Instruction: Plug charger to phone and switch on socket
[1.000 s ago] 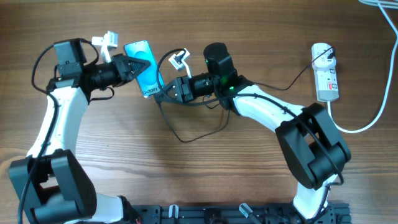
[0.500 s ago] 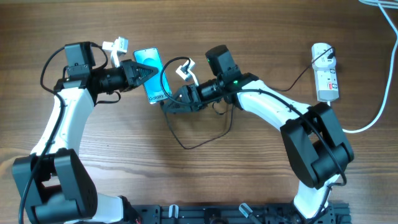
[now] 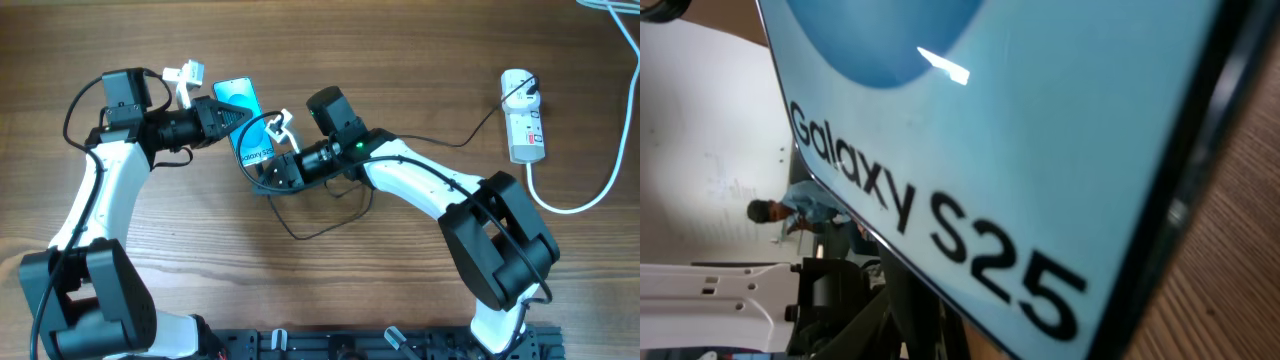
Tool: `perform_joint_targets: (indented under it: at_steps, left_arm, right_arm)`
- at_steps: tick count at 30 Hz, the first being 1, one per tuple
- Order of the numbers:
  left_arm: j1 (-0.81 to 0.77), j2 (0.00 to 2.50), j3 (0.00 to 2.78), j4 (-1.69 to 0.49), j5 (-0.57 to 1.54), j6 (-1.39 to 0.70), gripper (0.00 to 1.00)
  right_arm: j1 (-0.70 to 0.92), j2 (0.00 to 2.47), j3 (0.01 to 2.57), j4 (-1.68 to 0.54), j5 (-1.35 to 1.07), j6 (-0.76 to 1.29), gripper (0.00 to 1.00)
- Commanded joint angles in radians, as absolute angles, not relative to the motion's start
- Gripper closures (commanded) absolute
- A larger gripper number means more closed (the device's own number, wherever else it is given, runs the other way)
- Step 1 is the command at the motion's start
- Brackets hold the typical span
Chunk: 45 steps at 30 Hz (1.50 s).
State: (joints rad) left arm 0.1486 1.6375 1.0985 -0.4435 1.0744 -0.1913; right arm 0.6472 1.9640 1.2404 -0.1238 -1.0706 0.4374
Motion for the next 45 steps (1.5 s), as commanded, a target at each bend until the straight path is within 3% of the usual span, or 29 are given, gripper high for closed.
perform_joint_targets:
  at_steps: [1, 4, 7, 19, 35, 45]
  left_arm:
    - [0.142, 1.633, 1.096, -0.437, 1.128, -0.186, 0.96]
    - [0.142, 1.633, 1.096, -0.437, 1.128, -0.186, 0.96]
    - [0.142, 1.633, 1.096, -0.437, 1.128, -0.186, 0.96]
    - [0.141, 1.633, 1.096, -0.441, 1.129, -0.160, 0.96]
    - [0.139, 1.633, 1.096, -0.441, 1.223, -0.199, 0.96]
    - [0.109, 1.633, 1.096, -0.433, 1.218, -0.198, 0.96]
  right_arm:
    - [0.648, 1.951, 1.254, -0.121, -1.053, 0.448, 0.72]
    - [0.648, 1.950, 1.254, -0.120, -1.053, 0.448, 0.88]
    - [0.646, 1.950, 1.254, -0.111, -1.053, 0.449, 0.96]
    - [0.588, 1.950, 1.254, 0.158, -1.168, 0.657, 0.96]
    - [0.555, 1.950, 1.254, 0.376, -1.135, 0.736, 0.96]
    - [0.555, 1.950, 1.254, 0.394, -1.067, 0.713, 0.96]
